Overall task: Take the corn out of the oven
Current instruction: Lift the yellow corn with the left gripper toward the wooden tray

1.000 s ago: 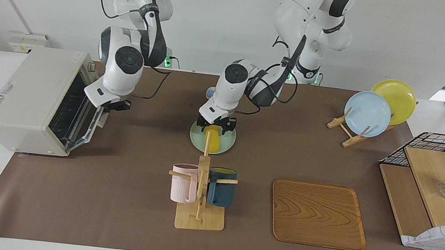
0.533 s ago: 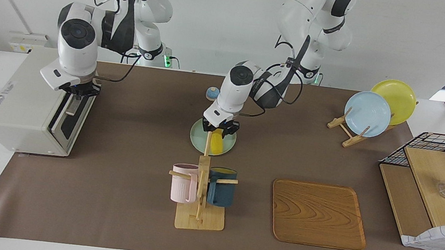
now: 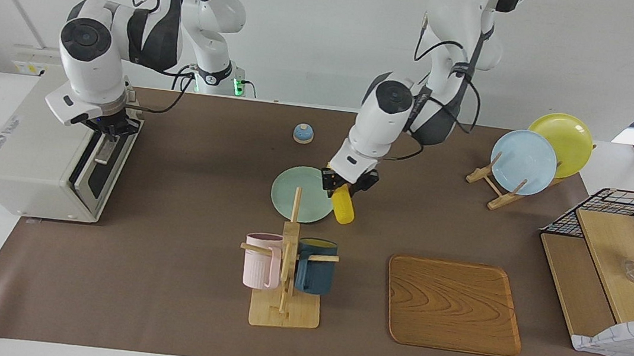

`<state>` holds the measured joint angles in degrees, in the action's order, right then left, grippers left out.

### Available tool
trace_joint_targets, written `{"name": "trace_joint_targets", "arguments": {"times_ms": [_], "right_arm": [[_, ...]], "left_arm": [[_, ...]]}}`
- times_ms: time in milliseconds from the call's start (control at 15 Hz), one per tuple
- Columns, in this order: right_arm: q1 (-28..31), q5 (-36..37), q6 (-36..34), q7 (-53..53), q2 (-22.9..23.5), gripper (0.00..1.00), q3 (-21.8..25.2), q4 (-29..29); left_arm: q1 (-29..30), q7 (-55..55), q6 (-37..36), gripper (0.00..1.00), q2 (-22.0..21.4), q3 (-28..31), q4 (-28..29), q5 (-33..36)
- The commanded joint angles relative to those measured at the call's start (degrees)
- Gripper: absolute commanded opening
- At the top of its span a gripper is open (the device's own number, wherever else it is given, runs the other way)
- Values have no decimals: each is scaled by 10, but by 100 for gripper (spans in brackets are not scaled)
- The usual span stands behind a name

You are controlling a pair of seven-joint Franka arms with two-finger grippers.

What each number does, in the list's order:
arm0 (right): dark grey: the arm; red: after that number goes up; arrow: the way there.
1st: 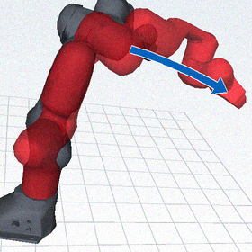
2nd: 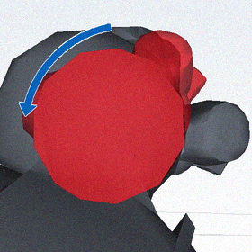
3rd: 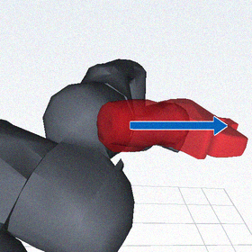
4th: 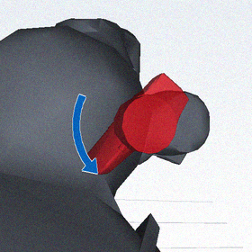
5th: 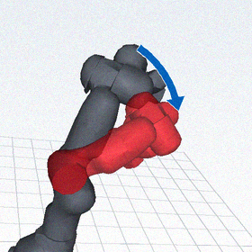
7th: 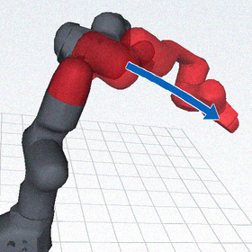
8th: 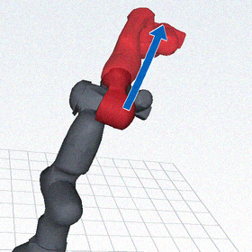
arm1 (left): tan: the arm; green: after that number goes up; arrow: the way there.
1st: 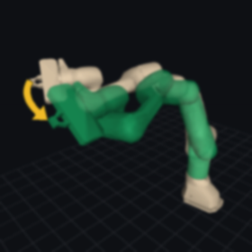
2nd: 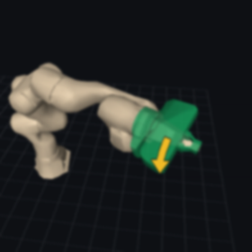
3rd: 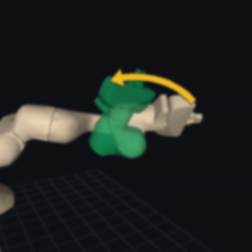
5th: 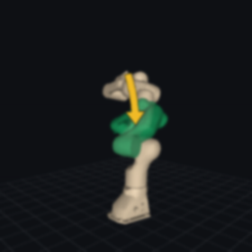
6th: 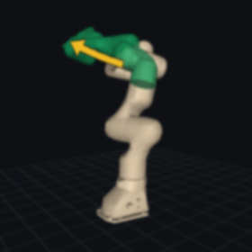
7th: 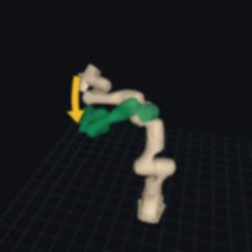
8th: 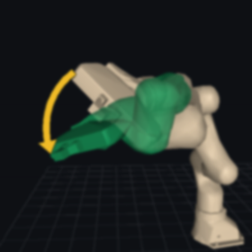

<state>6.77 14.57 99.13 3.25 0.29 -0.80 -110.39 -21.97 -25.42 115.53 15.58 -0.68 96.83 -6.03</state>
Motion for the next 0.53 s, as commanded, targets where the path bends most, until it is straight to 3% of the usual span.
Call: {"name": "trace_joint_targets", "arguments": {"times_ms": [0,133,267,467], "right_arm": [[11,-23,-22,21,7,7,-3,21],[6,-31,-72,22,5,7,-8,66],[3,-82,-114,22,8,14,-8,127],[1,-100,-138,21,7,15,-11,154]], "left_arm": [[71,67,-17,0,38,-9,-53,12],[99,107,-28,0,86,-9,-114,10],[115,119,-61,0,175,-8,-230,11],[133,127,-87,0,290,-5,-374,10]]}}
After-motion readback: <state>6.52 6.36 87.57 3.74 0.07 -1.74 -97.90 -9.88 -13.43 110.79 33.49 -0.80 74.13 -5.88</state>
